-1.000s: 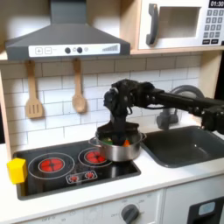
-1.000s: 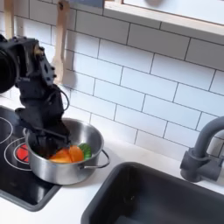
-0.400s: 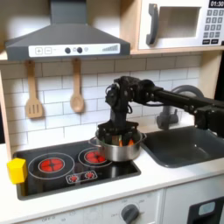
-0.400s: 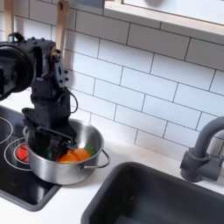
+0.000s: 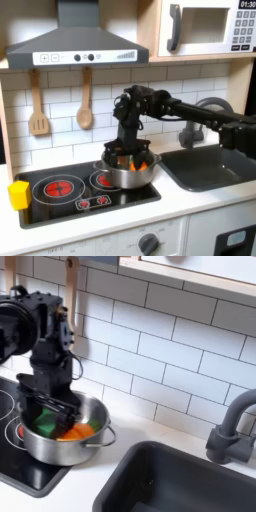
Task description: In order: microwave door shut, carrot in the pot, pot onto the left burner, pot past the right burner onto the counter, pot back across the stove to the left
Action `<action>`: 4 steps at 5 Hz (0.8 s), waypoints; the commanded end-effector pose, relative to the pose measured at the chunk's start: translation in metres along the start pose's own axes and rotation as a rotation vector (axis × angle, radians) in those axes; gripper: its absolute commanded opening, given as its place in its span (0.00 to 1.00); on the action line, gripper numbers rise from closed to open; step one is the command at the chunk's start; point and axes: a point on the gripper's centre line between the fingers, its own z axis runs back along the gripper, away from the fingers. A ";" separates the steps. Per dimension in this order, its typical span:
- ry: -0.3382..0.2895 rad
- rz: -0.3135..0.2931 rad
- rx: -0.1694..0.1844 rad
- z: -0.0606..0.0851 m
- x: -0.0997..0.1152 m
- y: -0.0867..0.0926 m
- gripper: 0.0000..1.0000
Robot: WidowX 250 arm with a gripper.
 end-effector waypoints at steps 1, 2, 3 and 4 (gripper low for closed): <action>0.037 0.104 0.042 -0.001 -0.020 0.037 1.00; 0.041 0.143 0.050 -0.001 -0.026 0.052 1.00; 0.051 0.175 0.055 0.001 -0.034 0.064 1.00; 0.055 0.197 0.050 0.001 -0.039 0.071 1.00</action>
